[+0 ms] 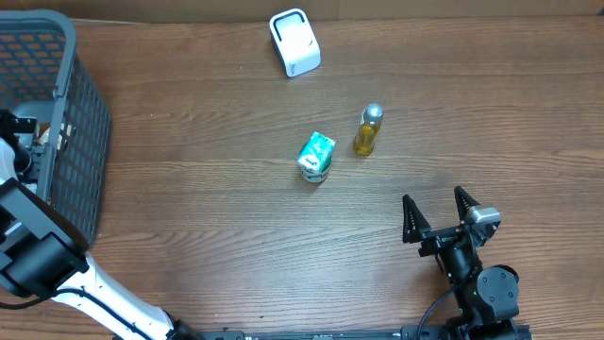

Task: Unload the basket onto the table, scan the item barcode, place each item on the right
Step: 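Reach the left gripper toward the mint-green packet in the basket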

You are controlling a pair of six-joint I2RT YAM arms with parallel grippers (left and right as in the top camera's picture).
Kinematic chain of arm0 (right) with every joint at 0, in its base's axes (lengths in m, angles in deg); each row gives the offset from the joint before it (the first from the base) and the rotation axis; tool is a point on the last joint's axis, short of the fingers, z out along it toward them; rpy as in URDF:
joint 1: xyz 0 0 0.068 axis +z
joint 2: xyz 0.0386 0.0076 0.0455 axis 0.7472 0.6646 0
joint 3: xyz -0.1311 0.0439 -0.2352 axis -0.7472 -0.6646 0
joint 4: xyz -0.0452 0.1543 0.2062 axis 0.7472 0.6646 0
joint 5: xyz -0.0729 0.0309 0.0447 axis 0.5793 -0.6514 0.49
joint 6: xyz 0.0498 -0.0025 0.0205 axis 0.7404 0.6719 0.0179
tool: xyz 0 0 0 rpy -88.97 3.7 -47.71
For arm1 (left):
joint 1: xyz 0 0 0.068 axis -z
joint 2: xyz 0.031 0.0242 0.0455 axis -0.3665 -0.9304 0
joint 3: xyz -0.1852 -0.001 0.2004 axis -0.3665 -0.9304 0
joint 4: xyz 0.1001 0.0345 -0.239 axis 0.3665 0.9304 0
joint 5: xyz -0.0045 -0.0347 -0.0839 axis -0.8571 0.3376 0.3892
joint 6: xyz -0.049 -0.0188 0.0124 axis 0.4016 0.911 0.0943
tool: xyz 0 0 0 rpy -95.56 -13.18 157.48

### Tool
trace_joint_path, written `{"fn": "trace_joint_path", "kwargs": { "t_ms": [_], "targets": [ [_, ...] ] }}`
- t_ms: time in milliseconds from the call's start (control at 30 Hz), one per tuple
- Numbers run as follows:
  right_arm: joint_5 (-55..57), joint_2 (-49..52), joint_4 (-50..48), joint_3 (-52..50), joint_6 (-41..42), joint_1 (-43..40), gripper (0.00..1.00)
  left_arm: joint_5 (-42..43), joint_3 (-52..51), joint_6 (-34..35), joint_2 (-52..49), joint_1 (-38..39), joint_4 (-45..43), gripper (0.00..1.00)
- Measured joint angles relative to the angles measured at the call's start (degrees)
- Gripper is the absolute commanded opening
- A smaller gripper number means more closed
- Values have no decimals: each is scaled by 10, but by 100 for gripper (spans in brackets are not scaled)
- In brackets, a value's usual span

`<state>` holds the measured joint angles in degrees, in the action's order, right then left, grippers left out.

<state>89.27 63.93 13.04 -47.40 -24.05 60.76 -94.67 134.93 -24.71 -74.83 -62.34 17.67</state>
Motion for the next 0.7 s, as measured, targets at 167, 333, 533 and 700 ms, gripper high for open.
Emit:
{"fn": "trace_joint_path", "kwargs": {
  "t_ms": [167,333,533,700],
  "targets": [
    [0,0,0,0,0,0,100,15,72,49,-12,8,62,4],
    [0,0,0,0,0,0,100,23,196,103,-16,27,119,4],
    [0,0,0,0,0,0,100,24,289,147,-13,49,151,4],
    [0,0,0,0,0,0,100,24,308,170,36,74,159,4]
  ]
}}
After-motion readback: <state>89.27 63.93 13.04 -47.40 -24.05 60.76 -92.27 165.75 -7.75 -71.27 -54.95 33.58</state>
